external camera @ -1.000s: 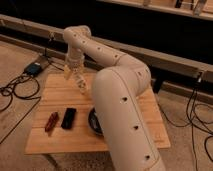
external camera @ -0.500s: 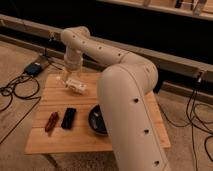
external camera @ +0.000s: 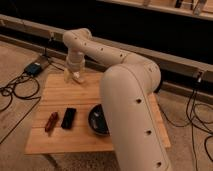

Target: Knock the bottle over

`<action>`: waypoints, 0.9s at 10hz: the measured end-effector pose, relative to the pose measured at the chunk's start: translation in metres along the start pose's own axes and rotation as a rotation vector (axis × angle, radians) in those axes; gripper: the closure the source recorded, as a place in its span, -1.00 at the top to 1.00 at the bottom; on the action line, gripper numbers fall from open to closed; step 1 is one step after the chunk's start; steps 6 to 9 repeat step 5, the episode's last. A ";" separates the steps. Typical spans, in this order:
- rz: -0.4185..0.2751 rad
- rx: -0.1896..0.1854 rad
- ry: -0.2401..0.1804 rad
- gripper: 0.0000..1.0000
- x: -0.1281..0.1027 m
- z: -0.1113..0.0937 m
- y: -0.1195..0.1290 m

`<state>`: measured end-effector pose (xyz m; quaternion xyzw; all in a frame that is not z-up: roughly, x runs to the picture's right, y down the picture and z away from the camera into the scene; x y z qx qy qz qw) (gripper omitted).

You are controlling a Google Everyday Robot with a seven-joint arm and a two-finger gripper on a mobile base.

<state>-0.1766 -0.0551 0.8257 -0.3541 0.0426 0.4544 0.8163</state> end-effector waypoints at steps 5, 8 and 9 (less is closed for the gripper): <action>-0.002 0.000 0.000 0.30 0.000 0.000 0.001; -0.002 0.000 0.000 0.30 0.000 0.000 0.001; -0.002 0.000 0.000 0.30 0.000 0.000 0.001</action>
